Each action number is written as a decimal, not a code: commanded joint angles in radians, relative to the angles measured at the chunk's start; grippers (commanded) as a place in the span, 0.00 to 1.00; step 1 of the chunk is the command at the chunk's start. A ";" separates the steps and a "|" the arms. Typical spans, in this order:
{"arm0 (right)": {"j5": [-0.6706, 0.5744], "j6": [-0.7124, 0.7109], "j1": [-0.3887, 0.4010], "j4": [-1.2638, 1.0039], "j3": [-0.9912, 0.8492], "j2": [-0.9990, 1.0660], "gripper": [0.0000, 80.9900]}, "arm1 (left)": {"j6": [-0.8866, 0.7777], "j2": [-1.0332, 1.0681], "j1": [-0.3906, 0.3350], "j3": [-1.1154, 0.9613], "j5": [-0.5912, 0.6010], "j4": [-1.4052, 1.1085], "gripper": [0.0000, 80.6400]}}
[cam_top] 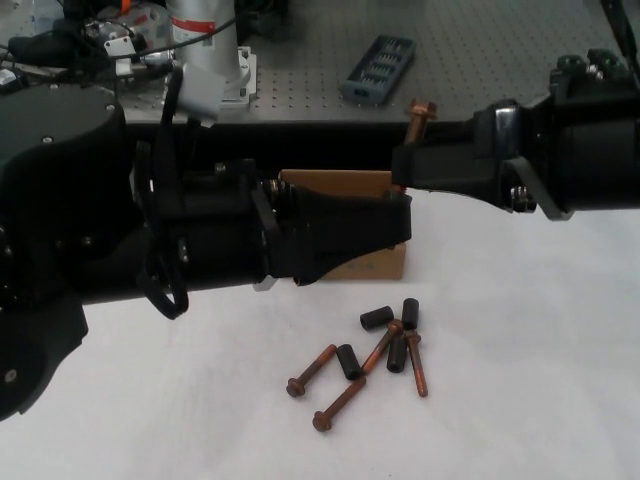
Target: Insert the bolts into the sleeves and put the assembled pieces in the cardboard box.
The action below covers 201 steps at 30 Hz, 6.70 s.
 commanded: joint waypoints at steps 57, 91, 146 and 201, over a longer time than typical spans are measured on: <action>-0.017 -0.087 -0.020 0.122 0.001 -0.087 0.50 | 0.150 0.002 0.022 -0.051 -0.154 0.054 0.01; 0.337 -0.613 -0.199 0.665 0.003 -0.192 0.03 | 0.429 1.073 0.155 -1.159 -0.344 0.701 0.01; 0.374 -0.583 -0.197 0.837 0.003 -0.191 0.03 | 0.610 -0.125 0.168 -0.116 -0.245 1.284 0.01; 0.338 -0.366 -0.091 0.378 -0.308 0.756 0.32 | 0.546 -0.164 0.168 -0.115 -0.247 1.100 0.01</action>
